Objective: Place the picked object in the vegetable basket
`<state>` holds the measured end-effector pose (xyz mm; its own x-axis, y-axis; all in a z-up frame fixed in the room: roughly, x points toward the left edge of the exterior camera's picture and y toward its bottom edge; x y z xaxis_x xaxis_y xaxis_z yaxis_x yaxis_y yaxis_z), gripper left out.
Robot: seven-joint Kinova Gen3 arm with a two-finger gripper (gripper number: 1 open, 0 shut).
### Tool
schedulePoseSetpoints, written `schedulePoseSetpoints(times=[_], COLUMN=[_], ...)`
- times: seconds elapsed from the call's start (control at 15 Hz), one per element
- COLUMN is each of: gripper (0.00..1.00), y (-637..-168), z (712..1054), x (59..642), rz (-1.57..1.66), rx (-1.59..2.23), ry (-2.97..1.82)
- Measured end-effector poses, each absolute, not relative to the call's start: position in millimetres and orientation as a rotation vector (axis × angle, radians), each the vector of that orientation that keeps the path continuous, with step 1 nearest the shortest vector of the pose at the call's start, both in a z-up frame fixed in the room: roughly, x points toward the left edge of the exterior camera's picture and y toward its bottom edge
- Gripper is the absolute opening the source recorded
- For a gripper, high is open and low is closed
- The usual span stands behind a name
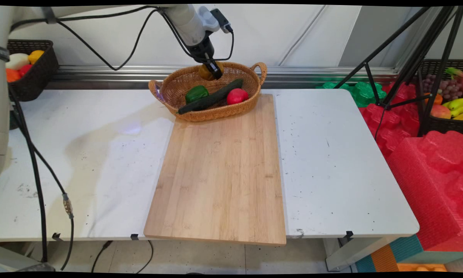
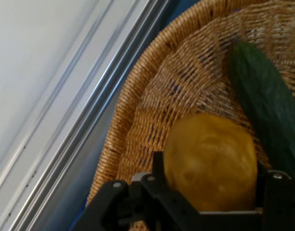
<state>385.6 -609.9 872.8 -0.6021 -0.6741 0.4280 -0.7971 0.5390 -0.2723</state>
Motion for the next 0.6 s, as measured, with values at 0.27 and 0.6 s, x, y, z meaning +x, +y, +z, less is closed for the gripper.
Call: schedulePoseSetpoints(times=[0.27, 0.6], gripper=[0.00, 1.00], y=[-619, -622], z=[860, 852], x=[389, 391], rz=[0.617, 0.595], rx=[1.249, 1.254], ry=[-2.527, -2.539])
